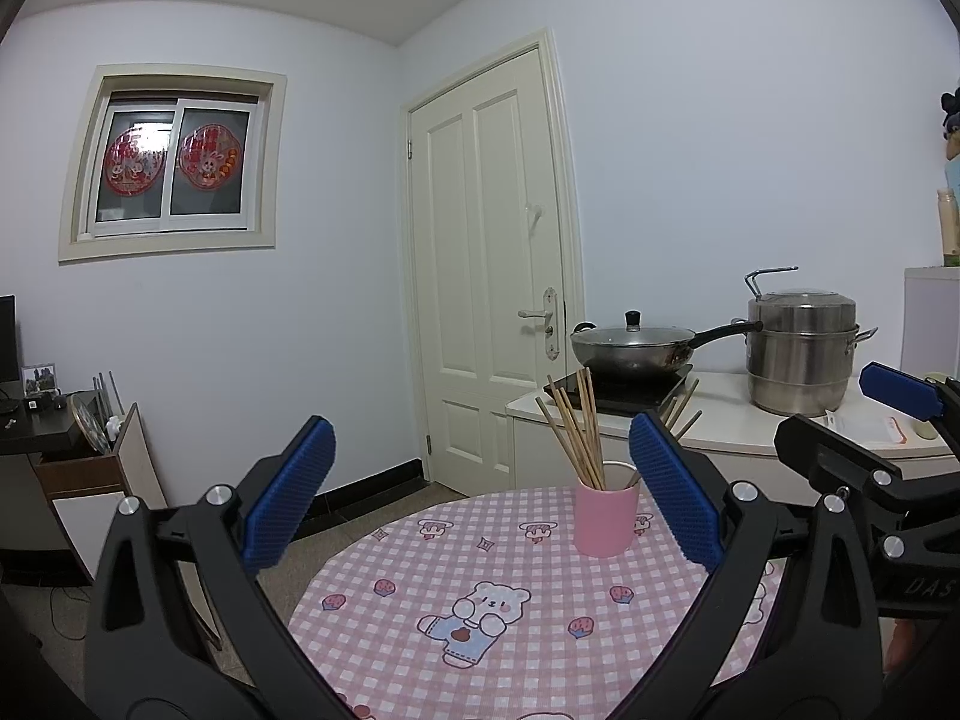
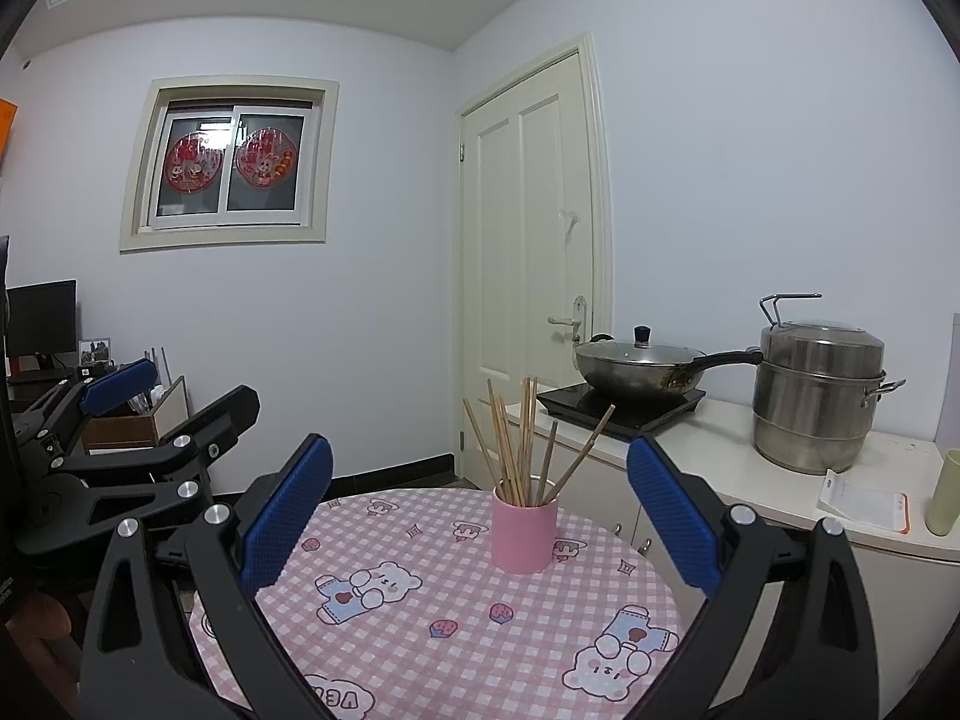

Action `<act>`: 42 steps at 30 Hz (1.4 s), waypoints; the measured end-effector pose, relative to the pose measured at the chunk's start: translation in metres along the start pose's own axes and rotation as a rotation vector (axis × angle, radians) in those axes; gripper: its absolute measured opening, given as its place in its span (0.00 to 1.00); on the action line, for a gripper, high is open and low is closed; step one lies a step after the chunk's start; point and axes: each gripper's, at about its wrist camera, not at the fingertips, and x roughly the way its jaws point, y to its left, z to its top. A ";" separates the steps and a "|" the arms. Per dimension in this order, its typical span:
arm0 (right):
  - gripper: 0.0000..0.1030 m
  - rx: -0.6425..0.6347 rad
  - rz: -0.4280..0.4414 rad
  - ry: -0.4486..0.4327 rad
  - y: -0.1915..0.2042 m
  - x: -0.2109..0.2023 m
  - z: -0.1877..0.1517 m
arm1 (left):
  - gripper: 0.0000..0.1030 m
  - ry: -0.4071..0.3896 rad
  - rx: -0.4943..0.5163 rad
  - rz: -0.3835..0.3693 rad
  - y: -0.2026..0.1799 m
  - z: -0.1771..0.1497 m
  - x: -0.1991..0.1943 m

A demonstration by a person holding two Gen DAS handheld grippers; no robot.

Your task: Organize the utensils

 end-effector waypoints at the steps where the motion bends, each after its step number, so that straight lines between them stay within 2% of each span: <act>1: 0.92 0.000 0.000 0.000 0.000 0.000 0.000 | 0.94 -0.001 0.000 0.000 0.000 0.000 0.000; 42: 0.92 0.003 0.010 0.022 -0.003 0.013 -0.005 | 0.94 0.016 -0.007 0.010 -0.001 -0.010 0.012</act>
